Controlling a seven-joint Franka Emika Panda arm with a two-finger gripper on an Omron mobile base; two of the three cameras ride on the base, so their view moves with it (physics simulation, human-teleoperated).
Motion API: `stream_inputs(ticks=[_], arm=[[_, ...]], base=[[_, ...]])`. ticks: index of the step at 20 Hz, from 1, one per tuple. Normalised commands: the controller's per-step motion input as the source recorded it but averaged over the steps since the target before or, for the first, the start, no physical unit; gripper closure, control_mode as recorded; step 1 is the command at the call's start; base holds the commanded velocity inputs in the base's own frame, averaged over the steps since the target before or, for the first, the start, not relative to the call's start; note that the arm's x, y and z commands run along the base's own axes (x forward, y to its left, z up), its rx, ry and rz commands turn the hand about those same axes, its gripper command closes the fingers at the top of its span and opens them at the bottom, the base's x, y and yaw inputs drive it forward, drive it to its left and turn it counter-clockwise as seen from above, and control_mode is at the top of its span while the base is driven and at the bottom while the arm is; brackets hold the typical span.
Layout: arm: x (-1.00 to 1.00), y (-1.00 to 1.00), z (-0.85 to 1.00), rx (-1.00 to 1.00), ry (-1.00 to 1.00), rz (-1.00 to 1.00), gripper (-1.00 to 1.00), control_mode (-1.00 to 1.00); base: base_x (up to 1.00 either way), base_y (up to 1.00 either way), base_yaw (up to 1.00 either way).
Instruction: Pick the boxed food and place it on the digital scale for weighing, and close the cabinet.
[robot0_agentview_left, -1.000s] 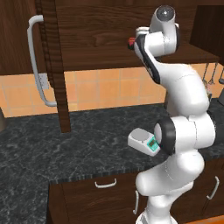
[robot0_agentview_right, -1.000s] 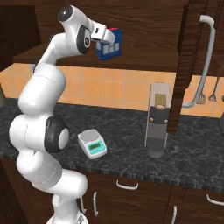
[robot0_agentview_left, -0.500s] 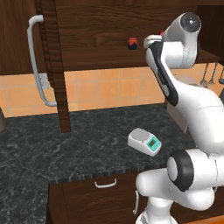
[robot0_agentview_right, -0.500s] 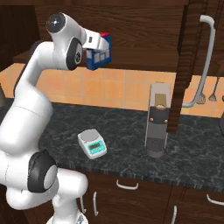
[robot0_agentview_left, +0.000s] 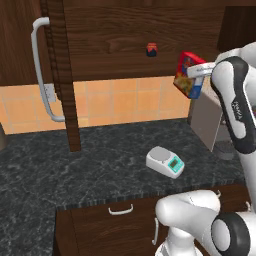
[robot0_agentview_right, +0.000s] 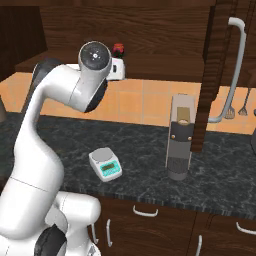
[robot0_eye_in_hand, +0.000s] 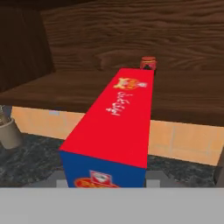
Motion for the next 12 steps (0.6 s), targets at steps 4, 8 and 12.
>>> stream_inputs(ticks=[4,8,12], arm=[[-0.43,-0.02,-0.67,0.0,0.03,0.66,1.0,-1.0],[-0.06,0.0,-0.77,-0.03,0.1,0.64,1.0,-1.0],[0.2,0.0,-0.93,-0.13,0.04,0.43,1.0,-1.0]], base=[[0.0,0.0,0.0],[0.0,0.0,0.0],[0.0,0.0,0.0]])
